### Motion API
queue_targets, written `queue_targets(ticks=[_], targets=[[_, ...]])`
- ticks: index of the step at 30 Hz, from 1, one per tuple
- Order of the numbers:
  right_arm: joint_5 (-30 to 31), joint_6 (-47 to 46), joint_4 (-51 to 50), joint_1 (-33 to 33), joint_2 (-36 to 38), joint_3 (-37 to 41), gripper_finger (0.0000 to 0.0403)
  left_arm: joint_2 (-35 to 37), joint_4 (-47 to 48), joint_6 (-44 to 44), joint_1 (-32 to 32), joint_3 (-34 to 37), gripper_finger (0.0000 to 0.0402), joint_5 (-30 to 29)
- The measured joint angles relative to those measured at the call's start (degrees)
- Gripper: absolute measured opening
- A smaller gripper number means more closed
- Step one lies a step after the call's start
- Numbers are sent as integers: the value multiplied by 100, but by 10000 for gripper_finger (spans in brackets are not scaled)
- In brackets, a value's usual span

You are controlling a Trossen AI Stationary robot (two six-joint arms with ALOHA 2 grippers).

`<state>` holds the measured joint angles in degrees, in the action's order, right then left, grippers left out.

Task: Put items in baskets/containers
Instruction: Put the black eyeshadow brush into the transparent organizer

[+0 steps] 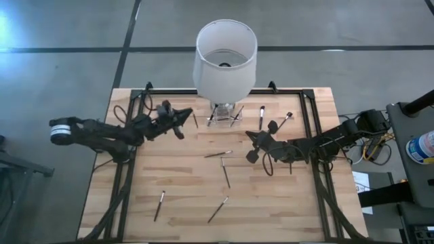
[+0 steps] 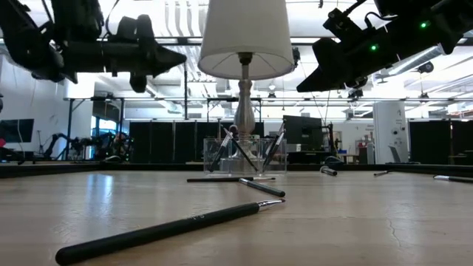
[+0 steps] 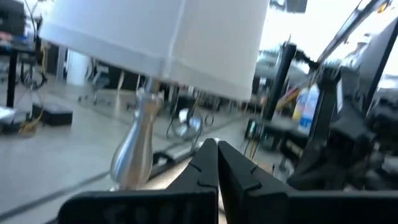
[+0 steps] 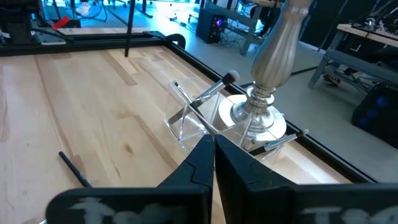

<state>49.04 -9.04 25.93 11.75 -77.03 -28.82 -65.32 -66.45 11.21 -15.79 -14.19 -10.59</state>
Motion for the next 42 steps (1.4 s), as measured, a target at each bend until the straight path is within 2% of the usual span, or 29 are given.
queue_targets(ticks=[5, 9, 16, 27, 33, 42], targets=[[0, 2, 3, 0, 0, 0, 9, -809, -1136, -83, 0, -12, 0, -1], [0, 2, 2, 0, 0, 2, 8, -1547, -1713, -381, -13, -301, 0, -2], [0, 4, 0, -2, 0, 0, 9, -2528, -1738, -800, -153, -1033, 0, -130], [0, 26, -9, -1, 0, 0, 8, -3480, -1753, -874, -568, -1374, 0, -301], [0, 26, -13, -2, 0, 0, 9, -3622, -1636, -315, -685, -1391, 3, -366], [0, 22, -20, 0, 0, 1, 9, -2632, 185, -143, -680, -1391, 53, -437]])
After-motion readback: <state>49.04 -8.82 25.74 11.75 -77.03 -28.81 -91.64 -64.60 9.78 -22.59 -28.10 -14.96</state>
